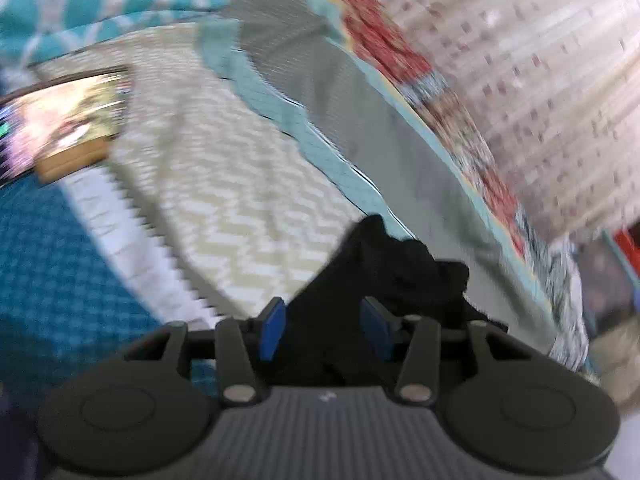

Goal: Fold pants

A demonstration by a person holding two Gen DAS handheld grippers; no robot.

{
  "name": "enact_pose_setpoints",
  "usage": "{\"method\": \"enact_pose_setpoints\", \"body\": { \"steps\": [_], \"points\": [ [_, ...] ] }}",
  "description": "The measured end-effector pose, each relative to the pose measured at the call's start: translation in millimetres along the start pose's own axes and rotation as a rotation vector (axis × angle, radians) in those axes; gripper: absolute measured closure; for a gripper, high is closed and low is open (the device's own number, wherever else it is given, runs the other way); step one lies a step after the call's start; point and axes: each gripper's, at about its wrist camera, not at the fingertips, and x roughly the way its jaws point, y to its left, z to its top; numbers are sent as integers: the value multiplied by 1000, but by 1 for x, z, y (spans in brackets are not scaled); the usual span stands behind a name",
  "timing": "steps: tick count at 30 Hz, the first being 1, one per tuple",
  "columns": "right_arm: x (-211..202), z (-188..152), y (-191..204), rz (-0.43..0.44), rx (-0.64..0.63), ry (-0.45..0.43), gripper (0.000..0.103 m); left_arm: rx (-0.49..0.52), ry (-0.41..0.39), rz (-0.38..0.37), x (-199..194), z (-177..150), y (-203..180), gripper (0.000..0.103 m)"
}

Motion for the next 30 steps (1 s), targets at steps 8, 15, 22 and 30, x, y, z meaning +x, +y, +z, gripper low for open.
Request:
{"method": "enact_pose_setpoints", "body": {
  "steps": [8,15,22,30],
  "points": [
    [81,5,121,332,-172,222,53,247,34,29,84,26,-79,46],
    [190,-43,222,392,-295,435,33,308,47,148,168,49,-104,25],
    [196,-47,267,443,-392,360,95,356,87,184,205,52,-109,22],
    [185,43,204,33,-300,-67,75,420,60,217,228,68,-111,14]
  ]
}}
